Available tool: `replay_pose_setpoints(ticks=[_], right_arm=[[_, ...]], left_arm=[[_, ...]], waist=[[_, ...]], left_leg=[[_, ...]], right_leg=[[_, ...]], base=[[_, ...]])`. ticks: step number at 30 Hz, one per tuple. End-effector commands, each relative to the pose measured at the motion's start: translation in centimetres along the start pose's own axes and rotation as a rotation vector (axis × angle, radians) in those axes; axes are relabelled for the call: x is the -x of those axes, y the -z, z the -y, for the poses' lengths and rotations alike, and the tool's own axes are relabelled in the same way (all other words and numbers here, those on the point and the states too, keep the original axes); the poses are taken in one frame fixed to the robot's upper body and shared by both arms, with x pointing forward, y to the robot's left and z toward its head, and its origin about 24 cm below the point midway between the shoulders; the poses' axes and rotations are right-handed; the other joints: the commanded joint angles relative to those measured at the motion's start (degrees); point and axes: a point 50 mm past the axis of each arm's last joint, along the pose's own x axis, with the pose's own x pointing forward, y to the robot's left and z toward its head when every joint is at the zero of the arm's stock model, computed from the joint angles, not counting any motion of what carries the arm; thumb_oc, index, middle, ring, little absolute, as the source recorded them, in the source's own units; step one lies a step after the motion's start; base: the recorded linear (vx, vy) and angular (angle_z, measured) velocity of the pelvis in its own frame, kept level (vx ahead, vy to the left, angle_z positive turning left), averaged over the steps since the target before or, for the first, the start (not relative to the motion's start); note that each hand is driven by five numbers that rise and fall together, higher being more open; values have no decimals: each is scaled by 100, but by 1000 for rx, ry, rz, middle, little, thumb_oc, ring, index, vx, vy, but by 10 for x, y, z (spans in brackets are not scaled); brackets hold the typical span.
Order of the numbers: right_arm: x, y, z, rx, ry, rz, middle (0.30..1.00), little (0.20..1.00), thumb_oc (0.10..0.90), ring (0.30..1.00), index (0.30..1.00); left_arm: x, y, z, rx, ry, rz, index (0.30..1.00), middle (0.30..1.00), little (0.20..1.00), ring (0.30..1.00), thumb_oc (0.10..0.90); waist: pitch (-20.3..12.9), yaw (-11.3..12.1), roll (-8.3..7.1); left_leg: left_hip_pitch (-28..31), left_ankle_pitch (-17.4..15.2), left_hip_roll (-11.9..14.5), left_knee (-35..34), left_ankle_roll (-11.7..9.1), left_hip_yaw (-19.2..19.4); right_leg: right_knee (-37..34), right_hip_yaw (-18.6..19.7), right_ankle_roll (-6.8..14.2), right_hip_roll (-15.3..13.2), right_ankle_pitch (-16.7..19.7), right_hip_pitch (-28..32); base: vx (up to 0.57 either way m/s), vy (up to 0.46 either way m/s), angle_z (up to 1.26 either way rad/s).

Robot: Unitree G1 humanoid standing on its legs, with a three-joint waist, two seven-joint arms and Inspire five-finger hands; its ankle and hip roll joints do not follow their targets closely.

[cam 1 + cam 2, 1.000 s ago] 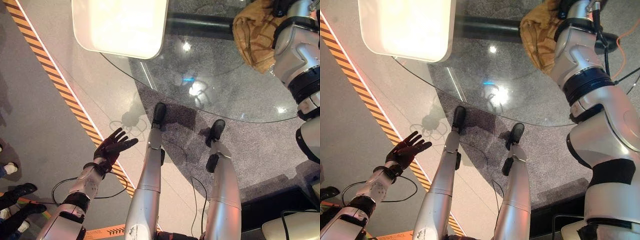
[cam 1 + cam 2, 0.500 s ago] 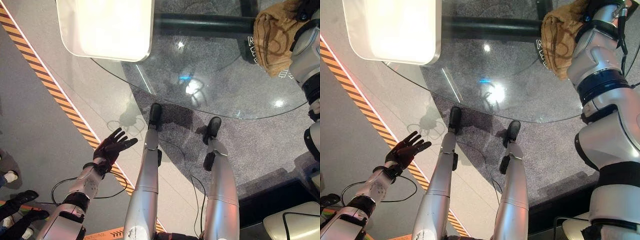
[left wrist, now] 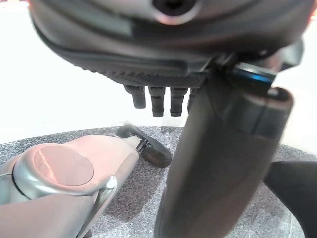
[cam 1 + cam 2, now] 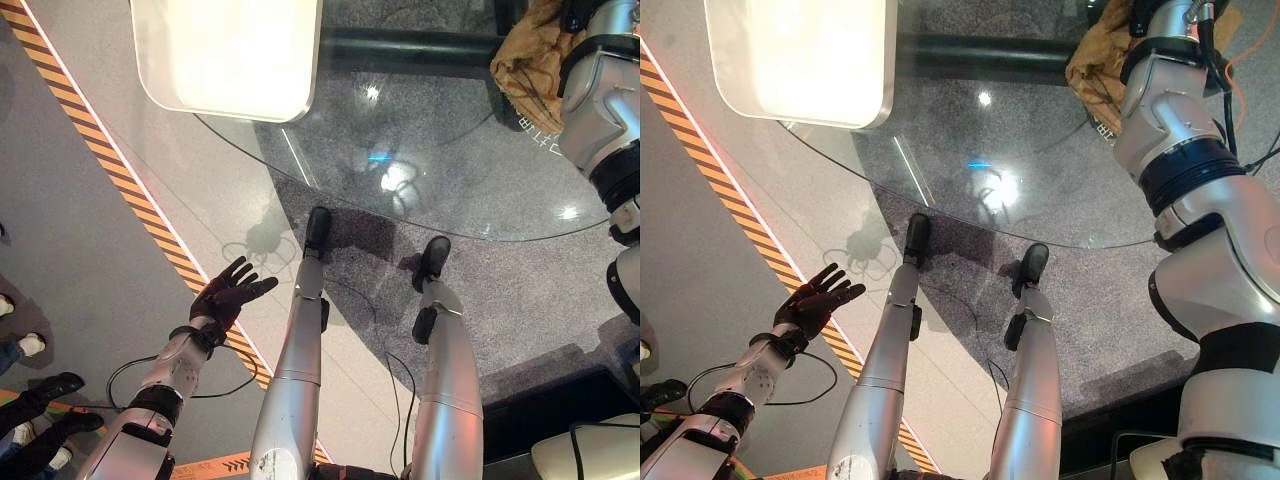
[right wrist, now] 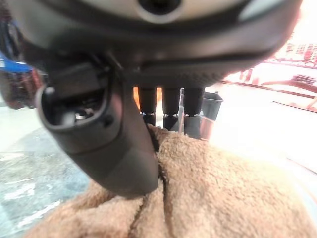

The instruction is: Wipe the table with a cloth and put it in the basket.

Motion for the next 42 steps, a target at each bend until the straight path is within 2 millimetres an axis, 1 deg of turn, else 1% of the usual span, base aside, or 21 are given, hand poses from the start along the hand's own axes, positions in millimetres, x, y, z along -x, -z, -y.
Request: replay_pose_setpoints(ticks=[1,9,14,17,18,23,24,27,33,42], right_arm=[[-8,-38,42,14,164,188,300,200,100,300,300],[8,-83,38,-56,114,333,300,200,100,300,300],[20,-105,36,-94,82,416,300,200,100,300,300],[30,-119,34,-135,64,477,300,200,100,300,300],[30,-121,39,-144,77,483,300,200,100,300,300],[46,-139,40,-205,53,577,300,200,100,300,300],[46,-140,41,-206,53,579,300,200,100,300,300],[58,-151,44,-247,38,636,300,200,100,300,300],[72,-158,41,-288,13,670,300,200,100,300,300],[78,-158,27,-329,-46,673,300,200,100,300,300]], left_arm=[[8,16,-11,10,-41,-17,900,900,900,900,800],[8,24,-5,7,-25,-22,900,900,900,900,800],[7,26,-3,9,-20,-22,900,900,900,900,800],[7,28,-1,9,-16,-22,900,900,900,900,800],[5,23,1,7,-10,-7,900,900,900,900,800],[6,28,4,6,-7,-7,900,900,900,900,800],[5,28,5,5,-7,-7,900,900,900,900,800],[5,27,4,6,-9,-4,900,900,900,900,800],[3,27,6,9,-16,3,900,900,900,900,800],[2,27,8,16,-22,20,900,900,900,900,800]], waist=[[-67,68,70],[-67,143,122],[-67,172,136],[-67,188,142],[-67,193,147],[-67,193,132],[-67,193,133],[-67,164,103],[-67,122,59],[-67,126,29]], left_leg=[[155,-608,-635,307,762,520],[196,-599,-668,287,759,524],[207,-600,-679,294,755,527],[206,-592,-690,294,760,525],[36,-387,-691,251,781,528],[41,-376,-697,250,789,516],[37,-371,-698,249,789,515],[17,-382,-694,291,792,525],[44,-380,-698,284,804,518],[87,-379,-704,306,805,478]], right_leg=[[-590,-633,-380,550,-97,472],[-605,-664,-384,528,-112,504],[-586,-678,-381,514,-135,516],[-580,-682,-381,518,-149,522],[-664,-762,-418,512,53,385],[-655,-754,-415,534,55,389],[-657,-755,-415,534,59,385],[-638,-741,-410,544,55,375],[-642,-701,-401,580,68,383],[-652,-677,-383,580,95,430]], base=[[0,0,0],[0,0,0],[0,0,0],[-20,8,0],[-61,20,1],[-12,4,0],[0,0,0],[0,0,0],[0,0,0],[0,0,0]])
